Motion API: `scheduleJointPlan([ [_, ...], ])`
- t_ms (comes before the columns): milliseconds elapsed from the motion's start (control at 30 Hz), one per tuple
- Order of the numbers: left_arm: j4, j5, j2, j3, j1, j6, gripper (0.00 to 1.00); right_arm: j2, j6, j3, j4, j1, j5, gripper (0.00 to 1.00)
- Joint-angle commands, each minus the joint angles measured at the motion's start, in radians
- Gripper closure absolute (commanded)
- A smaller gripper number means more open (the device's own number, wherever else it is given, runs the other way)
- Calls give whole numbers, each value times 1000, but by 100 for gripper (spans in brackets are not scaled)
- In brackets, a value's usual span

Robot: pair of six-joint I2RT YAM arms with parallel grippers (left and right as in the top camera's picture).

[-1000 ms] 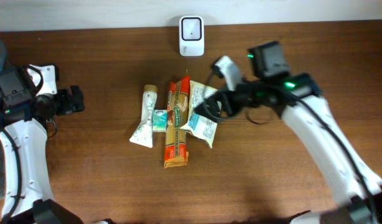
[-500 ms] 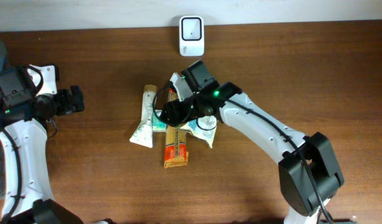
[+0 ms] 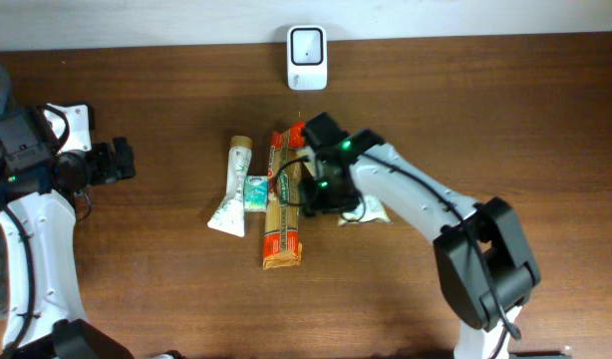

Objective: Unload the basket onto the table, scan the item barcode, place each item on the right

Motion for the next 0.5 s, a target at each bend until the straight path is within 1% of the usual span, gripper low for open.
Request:
scheduleJointPlan([
  [0, 2, 11, 1, 9, 5, 16, 1, -5, 7, 11, -84, -96, 143, 41],
  [100, 2, 11, 1, 9, 5, 16, 1, -23, -15, 11, -129, -179, 206, 40],
  [133, 2, 11, 1, 9, 5, 16, 1, -25, -49, 11, -132, -207, 196, 40],
  [233, 2, 11, 1, 9, 5, 16, 1, -30, -169, 13, -142, -266, 85, 39],
  [267, 2, 11, 1, 9, 5, 16, 1, -39, -207, 19, -152, -283, 52, 36],
  [333, 2, 11, 1, 9, 5, 16, 1, -73, -270, 60, -193, -320, 6, 34],
  [400, 2, 11, 1, 9, 5, 16, 1, -112, -298, 119, -232, -360, -13, 29],
  [433, 2, 11, 1, 9, 5, 16, 1, -127, -298, 144, -246, -379, -13, 23],
  [467, 2, 11, 1, 9, 5, 16, 1, -142, -298, 167, -254, -399, -13, 15],
])
